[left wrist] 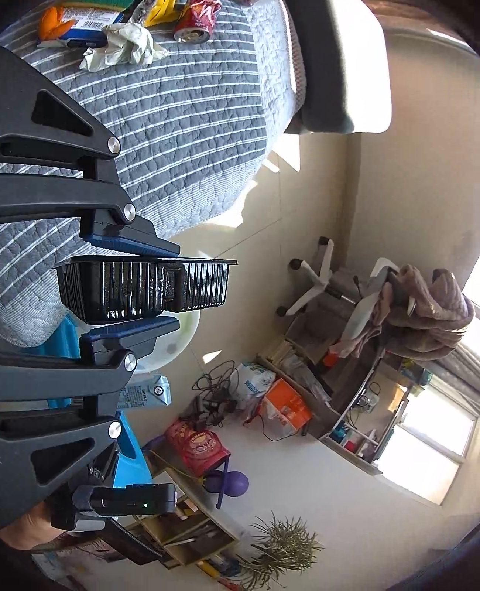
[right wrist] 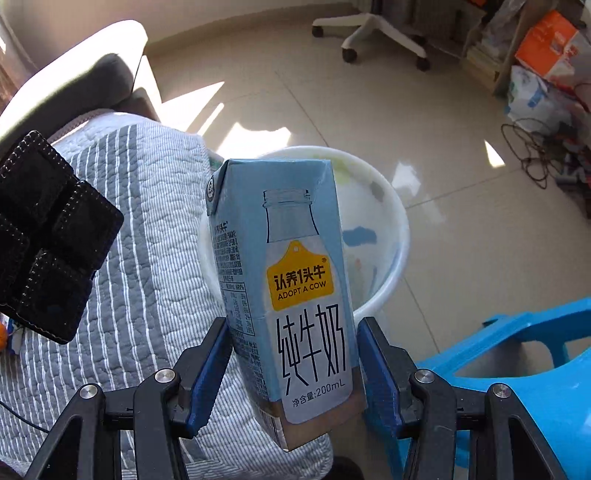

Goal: Collect trash
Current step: 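Carry the black tray and milk carton over the white bin with both tools, then open the left tool over the bin while the right tool drops the milk carton in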

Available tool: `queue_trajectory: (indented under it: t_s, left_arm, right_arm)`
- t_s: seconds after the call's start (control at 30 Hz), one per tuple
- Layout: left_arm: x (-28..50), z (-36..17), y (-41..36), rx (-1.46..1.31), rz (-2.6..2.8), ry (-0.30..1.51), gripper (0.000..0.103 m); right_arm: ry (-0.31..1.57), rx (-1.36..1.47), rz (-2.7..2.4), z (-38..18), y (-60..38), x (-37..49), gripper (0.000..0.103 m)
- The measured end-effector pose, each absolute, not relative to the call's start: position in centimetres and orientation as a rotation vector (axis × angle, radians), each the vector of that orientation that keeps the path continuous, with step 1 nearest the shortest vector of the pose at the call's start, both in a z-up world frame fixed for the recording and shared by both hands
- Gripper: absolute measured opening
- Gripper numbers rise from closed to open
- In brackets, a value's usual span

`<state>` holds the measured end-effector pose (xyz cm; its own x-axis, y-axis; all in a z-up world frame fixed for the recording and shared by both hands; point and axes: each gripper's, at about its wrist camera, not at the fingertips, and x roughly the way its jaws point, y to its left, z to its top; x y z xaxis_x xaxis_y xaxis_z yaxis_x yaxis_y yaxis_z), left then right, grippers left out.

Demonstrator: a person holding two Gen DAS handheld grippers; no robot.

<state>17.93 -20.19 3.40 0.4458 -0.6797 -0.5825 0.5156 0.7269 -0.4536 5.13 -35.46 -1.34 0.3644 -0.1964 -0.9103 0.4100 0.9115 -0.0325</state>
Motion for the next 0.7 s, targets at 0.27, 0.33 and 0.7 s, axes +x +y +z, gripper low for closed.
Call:
queue_trajectory:
  t_s: [0.27,0.33,0.7]
  left_arm:
    - [17.8,1.6,-27.2,-0.225,-0.850,0.718,0.035]
    - [18.0,0.5,-28.3,-0.181,-0.853,0.701,0.035]
    - [18.4,-2.7,-29.1,-0.026,-0.705,0.752,0.088]
  right_arm:
    - [1.132,0.242,-0.447,-1.4,-37.8,3.4,0.061]
    - [1.131,0.252,-0.452,-1.4,-38.2,3.0,0.061]
    - [1.121,0.265,-0.457,-1.3,-39.3,3.4,0.061]
